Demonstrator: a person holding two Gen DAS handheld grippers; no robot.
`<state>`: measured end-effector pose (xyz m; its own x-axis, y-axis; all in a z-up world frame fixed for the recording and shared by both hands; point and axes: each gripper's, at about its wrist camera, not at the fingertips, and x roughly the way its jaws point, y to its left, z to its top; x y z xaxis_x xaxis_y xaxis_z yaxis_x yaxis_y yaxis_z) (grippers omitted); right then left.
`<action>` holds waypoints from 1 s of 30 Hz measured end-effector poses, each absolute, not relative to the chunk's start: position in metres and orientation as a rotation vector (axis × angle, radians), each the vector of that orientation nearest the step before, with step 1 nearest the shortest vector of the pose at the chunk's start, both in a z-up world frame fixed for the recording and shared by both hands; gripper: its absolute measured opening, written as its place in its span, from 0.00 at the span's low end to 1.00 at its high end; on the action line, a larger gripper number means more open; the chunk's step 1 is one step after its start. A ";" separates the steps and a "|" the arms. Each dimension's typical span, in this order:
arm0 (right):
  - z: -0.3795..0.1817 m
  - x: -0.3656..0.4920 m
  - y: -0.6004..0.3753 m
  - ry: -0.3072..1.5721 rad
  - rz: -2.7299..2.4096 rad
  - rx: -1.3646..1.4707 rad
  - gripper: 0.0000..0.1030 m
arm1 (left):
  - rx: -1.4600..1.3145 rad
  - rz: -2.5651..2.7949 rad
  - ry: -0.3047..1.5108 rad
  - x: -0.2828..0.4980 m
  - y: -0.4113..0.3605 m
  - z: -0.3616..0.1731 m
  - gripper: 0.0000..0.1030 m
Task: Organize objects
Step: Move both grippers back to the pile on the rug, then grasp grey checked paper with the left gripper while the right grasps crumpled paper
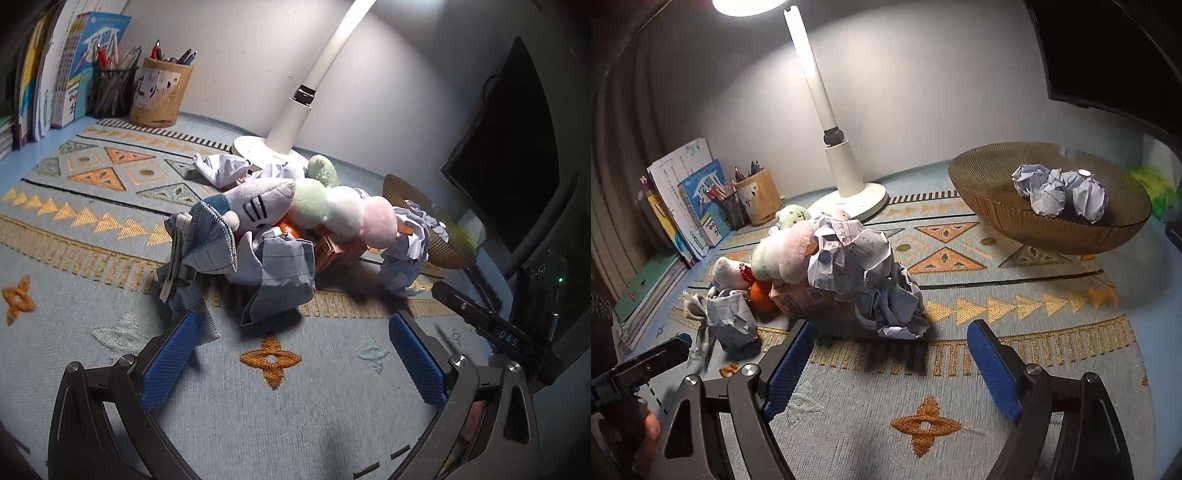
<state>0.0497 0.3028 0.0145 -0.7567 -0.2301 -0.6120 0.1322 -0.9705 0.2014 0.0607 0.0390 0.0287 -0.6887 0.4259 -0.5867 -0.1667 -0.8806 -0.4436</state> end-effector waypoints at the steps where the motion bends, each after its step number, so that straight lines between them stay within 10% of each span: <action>1: 0.014 0.050 0.301 -0.200 -2.775 0.993 0.81 | -0.990 2.576 -0.517 0.063 0.037 0.031 0.99; 17: 0.013 0.049 0.300 -0.196 -2.782 1.016 0.86 | -1.078 2.673 -0.318 0.037 0.085 0.034 0.98; 25: -0.002 0.028 0.316 -0.357 -2.710 1.218 0.86 | -1.226 2.710 -0.261 0.012 0.087 0.019 0.75; 27: -0.001 0.024 0.313 -0.331 -2.702 1.225 0.86 | -1.244 2.707 -0.252 0.012 0.087 0.016 0.52; 30: 0.003 0.015 0.307 -0.311 -2.705 1.227 0.86 | -1.211 2.690 -0.256 0.014 0.087 0.019 0.51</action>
<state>0.0149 0.3067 0.0029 -0.6523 -0.2251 -0.7238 0.0551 -0.9664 0.2510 0.0143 0.0868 0.0186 -0.6518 0.2331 -0.7217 -0.0925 -0.9689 -0.2294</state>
